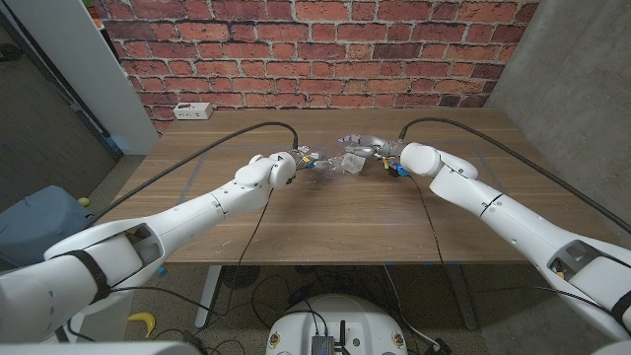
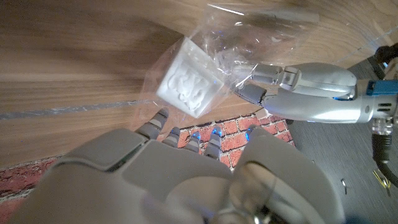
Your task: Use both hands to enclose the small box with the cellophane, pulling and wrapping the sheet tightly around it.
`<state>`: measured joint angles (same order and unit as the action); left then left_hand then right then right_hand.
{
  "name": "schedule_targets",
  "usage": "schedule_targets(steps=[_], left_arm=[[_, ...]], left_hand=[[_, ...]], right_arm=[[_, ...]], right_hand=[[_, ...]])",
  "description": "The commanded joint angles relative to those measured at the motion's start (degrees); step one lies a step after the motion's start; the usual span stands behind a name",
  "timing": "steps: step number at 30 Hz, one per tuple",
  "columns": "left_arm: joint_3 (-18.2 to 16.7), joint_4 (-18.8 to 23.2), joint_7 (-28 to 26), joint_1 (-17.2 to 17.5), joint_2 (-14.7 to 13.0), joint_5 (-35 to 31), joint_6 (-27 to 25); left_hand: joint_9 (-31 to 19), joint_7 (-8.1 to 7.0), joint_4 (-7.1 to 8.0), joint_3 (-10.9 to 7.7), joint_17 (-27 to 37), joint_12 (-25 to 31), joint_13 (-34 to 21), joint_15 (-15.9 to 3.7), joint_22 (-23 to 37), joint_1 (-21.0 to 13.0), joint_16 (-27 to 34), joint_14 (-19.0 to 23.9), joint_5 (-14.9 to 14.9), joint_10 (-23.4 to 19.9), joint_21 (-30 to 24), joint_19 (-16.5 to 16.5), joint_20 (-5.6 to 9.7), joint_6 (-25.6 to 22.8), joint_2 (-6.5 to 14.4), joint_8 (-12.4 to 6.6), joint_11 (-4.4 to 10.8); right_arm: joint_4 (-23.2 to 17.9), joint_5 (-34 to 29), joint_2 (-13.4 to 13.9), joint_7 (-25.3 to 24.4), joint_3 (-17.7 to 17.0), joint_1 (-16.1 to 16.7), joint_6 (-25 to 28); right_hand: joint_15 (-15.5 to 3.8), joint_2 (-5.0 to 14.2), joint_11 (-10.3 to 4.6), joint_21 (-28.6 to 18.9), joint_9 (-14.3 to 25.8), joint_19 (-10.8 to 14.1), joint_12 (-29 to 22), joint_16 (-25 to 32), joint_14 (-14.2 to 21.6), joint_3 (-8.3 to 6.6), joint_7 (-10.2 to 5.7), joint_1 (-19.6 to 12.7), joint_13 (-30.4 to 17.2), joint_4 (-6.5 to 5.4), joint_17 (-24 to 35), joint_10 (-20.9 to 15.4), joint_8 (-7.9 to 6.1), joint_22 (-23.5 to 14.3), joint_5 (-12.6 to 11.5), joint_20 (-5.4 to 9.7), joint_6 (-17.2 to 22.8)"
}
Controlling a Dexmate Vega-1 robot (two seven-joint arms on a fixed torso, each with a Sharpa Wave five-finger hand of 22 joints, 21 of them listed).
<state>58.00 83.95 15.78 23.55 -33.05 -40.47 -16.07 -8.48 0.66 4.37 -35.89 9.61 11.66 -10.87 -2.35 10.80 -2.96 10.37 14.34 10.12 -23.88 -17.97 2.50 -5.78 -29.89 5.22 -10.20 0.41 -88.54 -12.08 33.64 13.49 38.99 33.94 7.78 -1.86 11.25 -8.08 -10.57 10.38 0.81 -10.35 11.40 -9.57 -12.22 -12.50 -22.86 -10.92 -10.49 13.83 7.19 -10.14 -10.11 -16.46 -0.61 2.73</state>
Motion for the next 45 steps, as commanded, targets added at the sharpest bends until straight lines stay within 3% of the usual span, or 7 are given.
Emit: schedule_targets(steps=[1, 10, 13, 18, 23, 32, 45], left_arm=[[0.2, -2.2, -0.3, -0.7, 0.9, 1.1, 0.9], [0.6, -3.7, -0.2, -1.5, 1.4, 1.9, 1.7], [0.5, -3.9, -0.3, -1.6, 1.3, 2.4, 2.1], [0.3, -4.1, -0.5, -1.9, 1.2, 3.1, 2.8], [0.3, -4.5, -0.6, -2.1, 1.3, 3.4, 3.1], [0.5, -4.8, -0.8, -2.3, 1.3, 3.5, 3.4], [0.8, -3.8, -0.5, -2.1, 1.0, 2.9, 2.7]], left_hand=[[-2.0, -0.12, -0.09, -0.47, 0.2, 0.2, -0.2, -1.26, 0.1, -0.3, 0.0, 0.3, -0.2, -0.1, 0.0, 0.4, -0.14, 0.4, 1.9, -0.20, 0.30], [-2.0, -0.16, -0.11, -0.62, 0.2, 0.2, -0.2, -1.35, 0.1, -0.4, 0.0, 0.3, -0.2, 0.1, 0.1, 0.5, -0.03, 0.6, 1.9, -0.20, 0.27], [-2.0, -0.17, -0.13, -0.63, 0.1, 0.2, -0.2, -1.39, 0.1, -0.4, 0.0, 0.3, -0.2, 0.0, 0.1, 0.5, 0.02, 0.6, 1.8, -0.22, 0.15], [-2.0, -0.06, -0.18, -0.61, 0.1, 0.2, -0.2, -1.04, 0.1, -0.4, 0.0, 0.5, -0.3, 0.0, 0.1, 0.7, -0.13, 0.4, 1.5, -0.37, -0.29], [-2.0, -0.10, -0.21, -0.55, 0.2, 0.2, -0.2, -0.79, 0.1, -0.3, 0.0, 0.5, -0.3, 0.0, 0.2, 0.6, -0.24, 0.4, 1.2, -0.40, -0.47], [-2.0, -0.23, -0.22, -0.51, 0.2, 0.2, -0.2, -0.89, 0.1, -0.3, 0.0, 0.5, -0.3, 0.1, 0.3, 0.7, -0.25, 0.5, 0.9, -0.41, -0.41], [-2.0, -0.38, -0.21, -0.57, 0.2, 0.4, -0.3, -0.99, 0.1, -0.2, 0.0, 0.6, -0.3, -0.2, 0.4, 0.8, -0.15, 0.6, 0.7, -0.45, -0.26]], right_arm=[[7.9, 5.1, -4.0, -9.3, 4.5, -1.4, -6.1], [10.3, -3.0, -6.2, -8.1, 12.2, -6.8, 6.1], [9.8, -7.9, -6.5, -8.3, 15.6, -8.5, 11.3], [9.3, -16.4, -7.2, -9.6, 21.0, -10.4, 17.8], [9.7, -20.0, -7.7, -9.2, 23.4, -11.3, 20.2], [9.4, -17.5, -7.0, -8.4, 21.8, -11.0, 18.2], [6.6, -11.3, -4.9, -13.9, 15.5, -7.1, 11.6]], right_hand=[[-4.41, 0.40, -0.24, -0.2, 0.2, 0.1, -0.4, -0.2, -0.8, -1.25, -0.24, 0.5, 0.0, 0.27, -0.2, -0.1, 0.09, 0.0, 0.2, 0.22, -0.7], [-5.63, 1.19, -0.78, 0.2, 0.2, -2.6, -0.6, -0.3, -2.6, -5.25, 0.54, 1.8, 0.1, 0.10, -1.0, -0.6, -1.04, 0.0, 0.0, 2.38, 2.4], [-6.03, 1.31, -1.31, 0.2, 0.2, -4.3, -0.5, -0.6, -3.9, -8.48, 0.29, 0.6, 0.1, 1.02, -1.6, 0.1, -0.78, 0.0, -0.1, 2.78, 2.4], [-5.08, 0.68, -1.22, -0.6, 0.2, -5.1, -0.5, -0.4, -5.0, -16.36, 0.09, -6.2, 0.2, 5.69, -3.2, 1.3, -0.80, 0.1, 2.2, 1.48, 2.8], [-4.79, 0.79, -1.45, -1.2, 0.3, -3.2, -0.8, -0.1, -4.6, -20.34, -0.11, -10.7, 0.2, 8.44, -3.3, 0.9, -0.91, 0.1, 4.2, 1.34, 3.8], [-5.28, 1.23, -1.96, -1.3, 0.4, -2.6, -0.9, 0.2, -4.4, -21.79, -0.23, -11.9, 0.1, 8.07, -3.1, 0.8, -0.87, 0.1, 5.0, 2.48, 4.1], [-3.00, -0.18, 0.00, -2.6, 0.5, 2.2, -1.8, 1.8, 0.3, -22.48, 1.33, -13.3, 0.1, 8.26, -3.0, -3.2, -1.22, 0.1, 6.3, 0.23, 6.4]])
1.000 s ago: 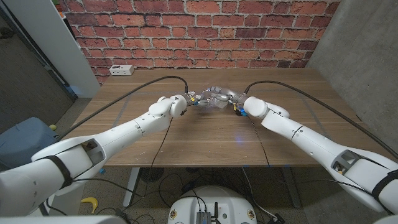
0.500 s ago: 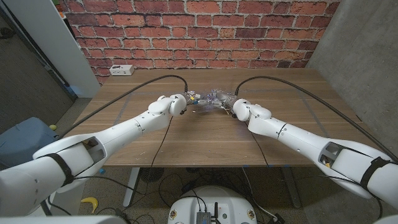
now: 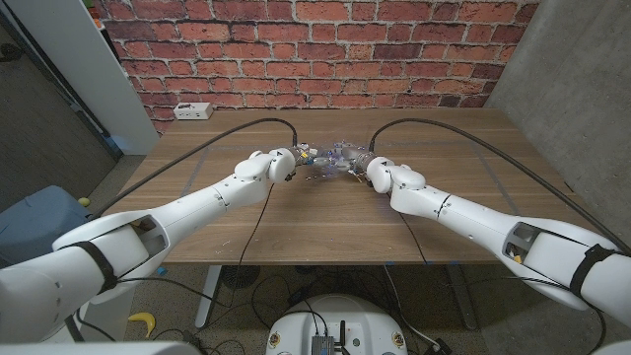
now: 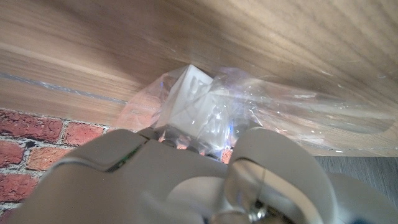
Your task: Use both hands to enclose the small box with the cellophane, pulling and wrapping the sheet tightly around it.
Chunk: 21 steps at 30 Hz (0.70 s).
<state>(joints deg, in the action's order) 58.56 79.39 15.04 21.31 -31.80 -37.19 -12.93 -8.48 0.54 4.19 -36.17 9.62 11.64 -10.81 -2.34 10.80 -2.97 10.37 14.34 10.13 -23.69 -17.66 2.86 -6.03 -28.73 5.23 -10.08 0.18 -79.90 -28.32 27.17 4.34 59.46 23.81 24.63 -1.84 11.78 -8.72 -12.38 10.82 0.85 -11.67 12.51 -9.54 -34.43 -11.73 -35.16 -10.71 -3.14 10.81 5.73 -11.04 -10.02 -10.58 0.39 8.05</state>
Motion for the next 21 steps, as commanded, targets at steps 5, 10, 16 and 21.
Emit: schedule_targets(steps=[5, 10, 16, 21], left_arm=[[0.2, 1.7, 0.2, 0.5, -0.6, -0.6, -0.9], [-0.1, 2.7, 0.3, 1.0, -1.0, -0.8, -1.5], [-0.5, 4.1, 0.0, 1.6, -1.5, -1.3, -2.0], [-1.5, 5.7, -2.3, 2.8, -2.0, -1.7, -2.6]], left_hand=[[-2.0, -0.13, -0.02, -0.33, 0.2, 0.4, -0.3, -1.09, 0.1, -0.2, 0.0, 0.6, -0.3, -0.5, 0.1, 0.5, 0.19, -0.5, 0.6, -0.60, 0.09], [-2.0, -0.18, -0.01, -0.36, 0.2, 0.4, -0.3, -1.19, 0.1, -0.2, 0.0, 0.6, -0.3, -0.5, 0.1, 0.6, 0.19, -0.6, 0.6, -0.64, 0.08], [-2.0, -0.10, 0.01, -0.42, 0.2, 0.4, -0.3, -1.09, 0.1, -0.2, 0.0, 0.5, -0.2, -0.5, 0.2, 0.6, 0.14, -0.6, 0.6, -0.68, 0.13], [-2.1, -0.05, 0.08, -0.51, 0.2, 0.2, -0.3, -0.53, 0.1, -0.2, -0.1, 0.2, -0.2, 0.0, 0.3, 0.6, 0.02, -0.5, 0.7, -0.63, -0.35]], right_arm=[[-2.5, 8.1, 1.9, -8.9, -8.2, 5.0, -9.6], [-2.7, 9.6, 2.2, -11.8, -10.0, 6.3, -13.2], [-2.2, 12.3, 2.1, -15.3, -12.6, 8.1, -18.4], [-1.5, 15.6, 1.9, -17.1, -15.0, 9.7, -22.5]], right_hand=[[-2.27, -1.25, 2.28, -1.3, 0.0, 5.0, -1.0, 1.6, 3.4, 0.74, 1.90, -1.3, 0.0, 2.01, 0.1, -4.5, -0.66, 0.0, 0.6, -0.96, 3.1], [-2.48, -1.06, 3.04, -1.8, 0.0, 7.3, -1.4, 2.6, 6.0, 1.68, 2.53, -0.9, -0.1, 1.94, 0.4, -6.9, -1.02, -0.1, 0.7, -0.95, 5.1], [-2.48, -0.77, 4.60, -2.5, 0.0, 10.5, -2.2, 4.3, 10.0, 2.61, 3.66, -0.4, -0.2, 1.80, 1.1, -11.0, -1.55, -0.2, 0.7, -1.16, 8.5], [-2.41, -0.84, 5.47, -2.7, 0.1, 12.0, -2.4, 5.1, 11.5, 3.64, 3.00, 0.8, -0.3, 0.99, 1.7, -12.8, -1.70, -0.3, 0.8, -1.32, 10.5]])
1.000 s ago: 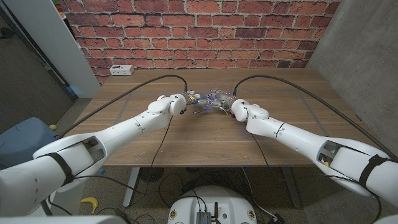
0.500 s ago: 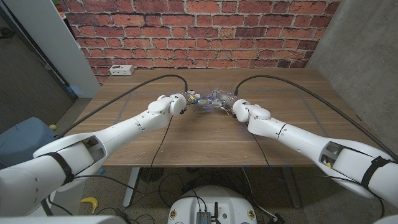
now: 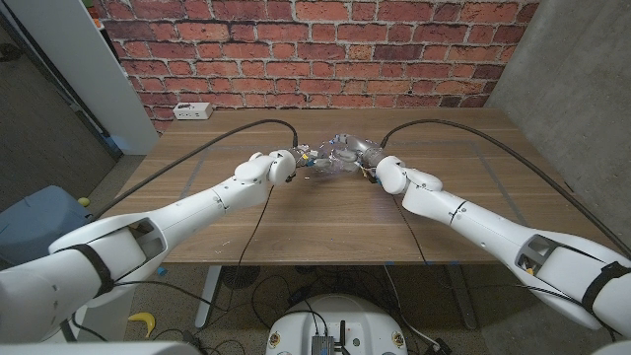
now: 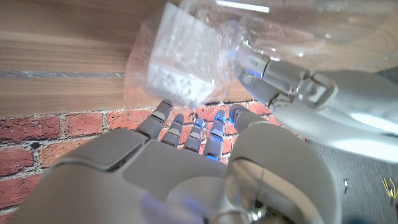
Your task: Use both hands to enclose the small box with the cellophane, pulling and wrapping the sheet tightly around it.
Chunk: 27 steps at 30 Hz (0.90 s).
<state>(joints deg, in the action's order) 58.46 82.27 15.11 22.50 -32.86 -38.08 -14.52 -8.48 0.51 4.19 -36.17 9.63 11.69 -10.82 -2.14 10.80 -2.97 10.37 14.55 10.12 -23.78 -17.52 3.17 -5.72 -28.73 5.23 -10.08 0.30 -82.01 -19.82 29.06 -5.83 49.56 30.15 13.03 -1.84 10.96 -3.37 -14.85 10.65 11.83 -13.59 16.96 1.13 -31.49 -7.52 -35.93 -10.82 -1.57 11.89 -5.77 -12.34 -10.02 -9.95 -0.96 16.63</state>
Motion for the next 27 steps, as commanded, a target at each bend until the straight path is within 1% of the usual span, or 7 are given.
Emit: schedule_targets(steps=[1, 2, 4, 12, 13, 20, 27], left_arm=[[-1.7, 3.1, -3.6, 2.1, -1.1, -1.0, -1.0], [-2.1, 3.6, -4.9, 2.6, -1.3, -1.1, -1.0], [-2.8, 4.3, -8.0, 3.7, -1.5, -1.6, -1.3], [-6.9, 5.8, -24.1, 9.1, -1.8, -2.2, -0.1], [-8.1, 5.3, -29.2, 10.4, -1.5, -1.6, 1.3], [-11.8, 2.3, -45.5, 13.7, 0.4, 1.2, 8.2], [-14.5, -1.2, -54.6, 15.1, 2.3, 6.0, 16.4]], left_hand=[[-2.1, -0.05, 0.13, -0.54, 0.2, 0.1, -0.3, -0.27, 0.1, -0.2, -0.1, 0.0, -0.2, 0.2, 0.2, 0.3, -0.38, -0.4, 0.7, -0.63, -0.63], [-2.1, -0.03, 0.17, -0.56, 0.2, 0.1, -0.3, -0.14, 0.1, -0.2, -0.1, 0.0, -0.2, 0.3, 0.2, 0.3, -0.56, -0.4, 0.7, -0.61, -0.68], [-2.1, -0.14, 0.37, -0.64, 0.3, 0.1, -0.4, 0.23, 0.2, -0.1, 0.1, 0.5, -0.2, 0.4, 0.1, 0.7, -1.25, -0.3, 0.9, -0.61, -0.80], [-2.2, -2.08, -0.13, -2.19, 0.3, 0.2, -0.5, 0.29, 0.2, -1.4, 0.7, 2.8, 0.0, 0.8, -0.8, 3.8, -3.07, 0.8, 2.2, -0.53, -0.52], [-2.2, -2.25, -0.36, -2.39, 0.3, 0.2, -0.6, 0.42, 0.2, -1.6, 0.8, 3.2, 0.0, 0.8, -1.0, 4.4, -3.29, 0.9, 2.2, -0.57, -0.42], [-2.3, -3.07, -1.67, -3.27, 0.4, 0.7, -0.8, 0.17, 0.4, -2.8, 1.4, 6.3, 0.0, -0.1, -2.1, 7.9, -4.13, 0.6, 1.7, -0.89, -0.39], [-2.3, -3.46, -2.58, -3.72, 0.5, 1.0, -0.9, 0.61, 0.5, -3.4, 1.4, 7.4, 0.1, -0.8, -2.5, 9.1, -4.39, 0.6, 1.3, -0.88, -0.47]], right_arm=[[0.9, 7.8, 0.0, -7.2, -5.6, 3.6, -11.9], [1.1, 8.7, -0.1, -7.6, -6.2, 4.0, -12.8], [1.6, 10.0, -0.3, -8.1, -7.1, 4.5, -14.5], [1.9, 12.9, -0.2, -9.9, -9.7, 6.4, -18.0], [1.9, 13.6, -0.2, -10.5, -10.3, 6.9, -18.9], [2.2, 15.2, -0.4, -13.4, -12.5, 9.0, -22.2], [2.1, 17.3, -0.6, -14.8, -14.5, 10.6, -24.7]], right_hand=[[-2.42, -0.02, 0.41, -0.3, 0.3, 1.2, -0.6, 0.8, 1.1, 0.95, -0.34, 1.8, -0.2, -0.77, 0.7, -1.8, -0.23, -0.3, 0.2, 0.04, 1.9], [-2.37, 0.01, 0.48, -0.2, 0.3, 1.2, -0.5, 0.9, 1.1, 1.15, -1.37, 2.1, -0.2, -0.98, 0.9, -2.0, -0.26, -0.3, 0.2, 0.00, 2.3], [-2.33, 0.00, 0.59, -0.2, 0.3, 1.5, -0.5, 1.1, 1.4, 1.55, 0.21, 2.6, -0.3, -1.31, 1.1, -2.5, -0.01, -0.3, 0.2, -0.08, 2.3], [-1.65, -0.02, 1.23, -0.3, 0.3, 2.5, -0.6, 1.9, 2.7, 2.31, 0.64, 3.8, -0.3, -2.07, 1.5, -3.8, 0.09, -0.4, 0.2, -0.10, 3.2], [-1.69, -0.05, 1.33, -0.4, 0.3, 2.8, -0.6, 2.0, 2.9, 2.37, 0.88, 3.8, -0.3, -2.09, 1.6, -3.9, 0.09, -0.4, 0.2, -0.14, 3.3], [-1.53, -0.25, 1.38, -0.6, 0.3, 3.8, -1.0, 2.7, 4.5, 2.84, 1.76, 4.3, -0.4, -2.17, 1.8, -5.7, 0.07, -0.4, 0.1, -0.36, 4.2], [-1.32, -0.51, 1.73, -0.9, 0.3, 4.8, -1.1, 3.2, 5.4, 3.32, 2.18, 4.8, -0.4, -2.10, 2.0, -6.8, 0.11, -0.4, 0.1, -0.85, 4.9]])
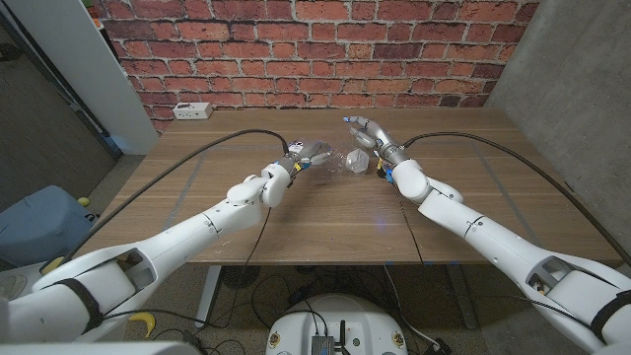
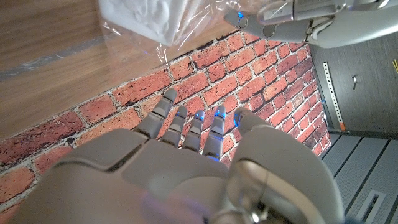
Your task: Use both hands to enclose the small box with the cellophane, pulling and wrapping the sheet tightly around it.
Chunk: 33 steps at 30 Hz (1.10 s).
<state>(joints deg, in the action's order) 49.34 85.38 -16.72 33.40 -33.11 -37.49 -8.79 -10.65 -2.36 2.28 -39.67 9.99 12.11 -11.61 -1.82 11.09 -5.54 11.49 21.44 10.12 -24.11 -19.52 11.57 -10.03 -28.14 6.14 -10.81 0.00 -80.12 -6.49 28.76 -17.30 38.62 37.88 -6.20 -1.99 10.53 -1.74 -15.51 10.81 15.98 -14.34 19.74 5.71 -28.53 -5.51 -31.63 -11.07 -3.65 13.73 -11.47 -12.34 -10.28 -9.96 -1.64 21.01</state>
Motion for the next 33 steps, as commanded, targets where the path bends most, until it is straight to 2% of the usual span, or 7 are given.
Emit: schedule_targets(steps=[1, 3, 10, 18, 33], left_arm=[[-5.8, -4.6, -23.2, 4.4, 2.7, 6.4, 11.7], [-6.6, -5.4, -23.6, 4.6, 3.0, 8.6, 14.5], [-9.9, -7.8, -22.2, 5.7, 3.7, 17.2, 23.4], [-13.0, -8.9, -19.6, 7.2, 4.6, 23.7, 29.1], [-17.7, -10.6, -10.7, 9.6, 5.4, 34.7, 37.8]], left_hand=[[-0.1, -0.63, -0.71, -0.21, 0.1, 0.6, -0.1, 0.29, 0.2, -0.9, 0.3, 0.5, 0.1, -0.4, -0.5, 0.7, -0.09, 0.1, 0.3, -0.12, -0.15], [-0.1, -1.04, -1.01, -0.17, 0.2, 0.4, -0.2, 0.56, 0.2, -1.0, 0.1, 0.3, 0.1, -0.1, -0.5, 0.8, -0.17, 1.1, -0.1, 0.22, -0.18], [-0.1, -0.95, -1.67, 0.08, 0.2, 0.0, -0.2, 0.78, 0.3, -1.0, -0.4, -0.6, 0.0, 1.0, -0.5, 0.9, -0.23, 3.6, -1.0, 0.79, -0.51], [-0.1, -1.06, -2.18, 0.23, 0.3, -0.4, -0.3, 0.99, 0.3, -0.9, -0.9, -2.0, -0.1, 2.4, -0.2, 0.6, 0.37, 5.6, -1.6, 0.97, -0.94], [0.1, -3.13, -3.61, 0.62, 0.2, -1.6, -0.2, 1.87, 0.4, -1.0, -1.7, -6.8, -0.1, 8.2, 0.7, -0.9, 0.89, 11.1, -2.5, 1.03, -1.22]], right_arm=[[0.3, 4.3, -0.3, -3.4, -3.8, 3.1, -5.9], [0.1, 4.9, -0.3, -3.8, -4.5, 3.6, -6.4], [-0.2, 7.3, -0.7, -5.0, -6.8, 5.2, -9.0], [-0.6, 10.0, -1.2, -5.6, -8.9, 6.9, -11.7], [-2.8, 13.7, -2.0, -6.5, -12.1, 10.7, -15.1]], right_hand=[[-1.17, -0.13, 0.17, -0.2, 0.1, 0.7, -0.4, 0.5, 0.9, 0.42, 0.30, 0.5, -0.2, 0.00, 0.2, -1.1, 0.10, -0.2, 0.1, -0.21, 0.6], [-0.98, -0.32, 0.29, -0.2, 0.1, 0.8, -0.4, 0.6, 1.1, 0.61, 0.44, 0.7, -0.2, 0.02, 0.2, -1.3, 0.11, -0.2, 0.1, -0.30, 0.7], [-0.70, -1.02, 0.95, -0.3, 0.1, 1.2, -0.4, 0.8, 1.7, 1.32, 1.09, 1.2, -0.2, 0.24, 0.2, -2.1, 0.15, -0.2, 0.1, -0.62, 1.2], [-0.11, -1.72, 1.74, -0.3, 0.1, 1.6, -0.6, 1.0, 2.4, 2.15, 1.72, 1.8, -0.2, 0.53, 0.2, -3.1, 0.13, -0.2, 0.1, -0.94, 1.9], [0.34, -2.28, 2.67, -0.2, 0.0, 1.9, -0.7, 1.2, 3.4, 3.10, 2.49, 2.5, -0.3, 0.98, 0.1, -4.3, 0.09, -0.2, -0.1, -1.37, 2.9]])
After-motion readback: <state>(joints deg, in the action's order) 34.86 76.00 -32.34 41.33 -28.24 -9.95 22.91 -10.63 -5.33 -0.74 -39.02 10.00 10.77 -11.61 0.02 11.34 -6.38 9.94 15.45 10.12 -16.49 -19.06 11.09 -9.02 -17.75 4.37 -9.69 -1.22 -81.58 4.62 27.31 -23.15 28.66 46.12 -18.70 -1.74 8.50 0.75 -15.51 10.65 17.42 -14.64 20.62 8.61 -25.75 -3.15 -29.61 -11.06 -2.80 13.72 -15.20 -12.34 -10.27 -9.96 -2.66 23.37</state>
